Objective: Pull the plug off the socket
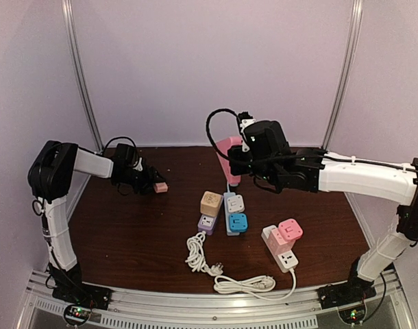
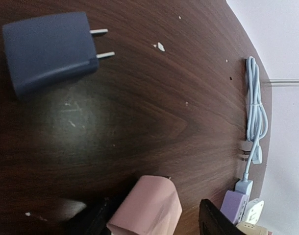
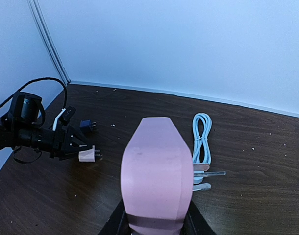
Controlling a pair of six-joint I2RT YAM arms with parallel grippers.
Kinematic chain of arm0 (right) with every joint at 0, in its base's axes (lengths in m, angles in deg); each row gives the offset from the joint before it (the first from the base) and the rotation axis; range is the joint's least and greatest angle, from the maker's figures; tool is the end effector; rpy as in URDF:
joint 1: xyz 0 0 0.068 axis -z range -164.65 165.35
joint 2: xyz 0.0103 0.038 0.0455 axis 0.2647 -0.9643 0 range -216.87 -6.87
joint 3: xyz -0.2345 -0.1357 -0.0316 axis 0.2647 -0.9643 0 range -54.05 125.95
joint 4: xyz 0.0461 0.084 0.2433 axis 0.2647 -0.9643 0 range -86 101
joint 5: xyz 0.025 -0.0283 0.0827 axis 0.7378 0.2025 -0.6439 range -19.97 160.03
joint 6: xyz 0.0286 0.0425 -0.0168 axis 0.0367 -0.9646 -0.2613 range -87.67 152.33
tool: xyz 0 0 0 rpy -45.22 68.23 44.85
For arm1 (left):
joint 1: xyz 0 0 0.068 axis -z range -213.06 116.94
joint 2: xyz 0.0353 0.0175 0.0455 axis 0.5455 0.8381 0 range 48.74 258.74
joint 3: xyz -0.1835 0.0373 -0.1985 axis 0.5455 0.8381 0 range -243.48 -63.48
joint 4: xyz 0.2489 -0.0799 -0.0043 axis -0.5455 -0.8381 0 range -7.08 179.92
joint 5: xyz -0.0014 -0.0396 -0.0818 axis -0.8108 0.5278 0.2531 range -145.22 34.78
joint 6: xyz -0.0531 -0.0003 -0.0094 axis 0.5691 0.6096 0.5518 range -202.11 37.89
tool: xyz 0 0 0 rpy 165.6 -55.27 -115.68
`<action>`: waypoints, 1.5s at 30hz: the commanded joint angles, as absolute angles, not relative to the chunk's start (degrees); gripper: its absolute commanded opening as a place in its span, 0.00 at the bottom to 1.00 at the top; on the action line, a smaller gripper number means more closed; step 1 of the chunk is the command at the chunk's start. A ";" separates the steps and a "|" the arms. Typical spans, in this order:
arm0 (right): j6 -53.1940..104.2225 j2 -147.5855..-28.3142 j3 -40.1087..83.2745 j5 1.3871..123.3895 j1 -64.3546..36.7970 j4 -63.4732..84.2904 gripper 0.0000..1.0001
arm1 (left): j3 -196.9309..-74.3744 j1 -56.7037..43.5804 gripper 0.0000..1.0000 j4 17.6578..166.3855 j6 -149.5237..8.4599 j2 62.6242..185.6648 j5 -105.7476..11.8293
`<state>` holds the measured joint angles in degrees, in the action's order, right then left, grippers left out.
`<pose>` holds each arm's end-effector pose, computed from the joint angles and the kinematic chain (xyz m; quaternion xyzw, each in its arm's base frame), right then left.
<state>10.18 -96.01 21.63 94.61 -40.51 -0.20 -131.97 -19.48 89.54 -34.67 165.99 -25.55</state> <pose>0.2170 0.2937 0.3344 -0.1286 0.8205 0.1928 0.5226 0.4004 -0.1149 0.1242 -0.1783 0.8926 -0.3780 0.1689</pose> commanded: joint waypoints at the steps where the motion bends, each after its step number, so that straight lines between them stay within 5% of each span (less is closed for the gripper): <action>1: 11.21 -93.26 20.98 95.87 -38.22 -0.61 0.00 | -132.54 -20.23 0.67 81.82 -38.66 163.39 -31.73; 12: 11.21 -94.02 19.56 94.97 -30.06 -3.89 0.00 | -132.52 -20.19 0.97 73.95 -44.17 156.50 -38.03; 34: 15.49 -113.96 30.22 119.56 -16.55 -18.96 0.00 | -124.11 -8.39 0.98 70.04 -49.46 135.30 -37.15; 45: 20.37 -120.18 30.38 117.47 -10.81 -13.77 0.00 | -124.77 -4.80 0.98 69.85 -48.60 133.32 -39.89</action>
<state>18.07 -119.29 29.06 116.51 -12.55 -17.33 -124.52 -5.79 68.77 -48.24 136.00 -38.07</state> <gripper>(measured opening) 0.306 0.976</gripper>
